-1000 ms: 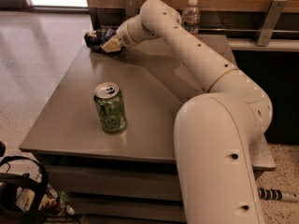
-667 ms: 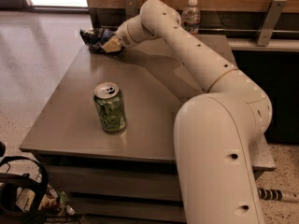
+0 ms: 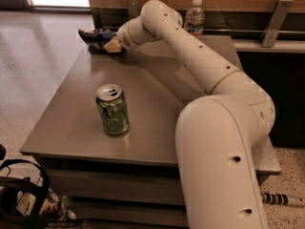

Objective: Pick blue chip bag

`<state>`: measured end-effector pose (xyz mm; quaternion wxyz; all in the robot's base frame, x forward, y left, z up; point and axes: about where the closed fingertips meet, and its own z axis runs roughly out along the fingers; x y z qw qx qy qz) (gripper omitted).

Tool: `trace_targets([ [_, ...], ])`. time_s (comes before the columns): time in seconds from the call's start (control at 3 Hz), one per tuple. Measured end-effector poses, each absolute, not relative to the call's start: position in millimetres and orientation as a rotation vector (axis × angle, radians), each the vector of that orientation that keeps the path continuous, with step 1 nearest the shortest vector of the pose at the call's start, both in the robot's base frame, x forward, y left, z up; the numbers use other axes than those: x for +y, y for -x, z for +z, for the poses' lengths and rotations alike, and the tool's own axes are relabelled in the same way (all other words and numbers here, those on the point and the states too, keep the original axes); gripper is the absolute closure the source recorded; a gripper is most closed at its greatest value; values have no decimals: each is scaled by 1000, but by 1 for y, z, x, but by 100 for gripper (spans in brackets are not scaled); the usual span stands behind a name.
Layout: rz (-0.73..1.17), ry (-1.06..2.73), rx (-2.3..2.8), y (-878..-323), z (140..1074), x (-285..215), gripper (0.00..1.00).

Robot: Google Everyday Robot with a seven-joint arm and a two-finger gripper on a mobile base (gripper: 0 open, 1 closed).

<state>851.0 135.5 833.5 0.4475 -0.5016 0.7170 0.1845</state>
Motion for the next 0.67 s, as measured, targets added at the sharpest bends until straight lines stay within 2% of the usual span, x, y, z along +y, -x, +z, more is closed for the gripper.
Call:
trace_targets([
  [0.67,487,1260,1691,-838,859,140,100],
])
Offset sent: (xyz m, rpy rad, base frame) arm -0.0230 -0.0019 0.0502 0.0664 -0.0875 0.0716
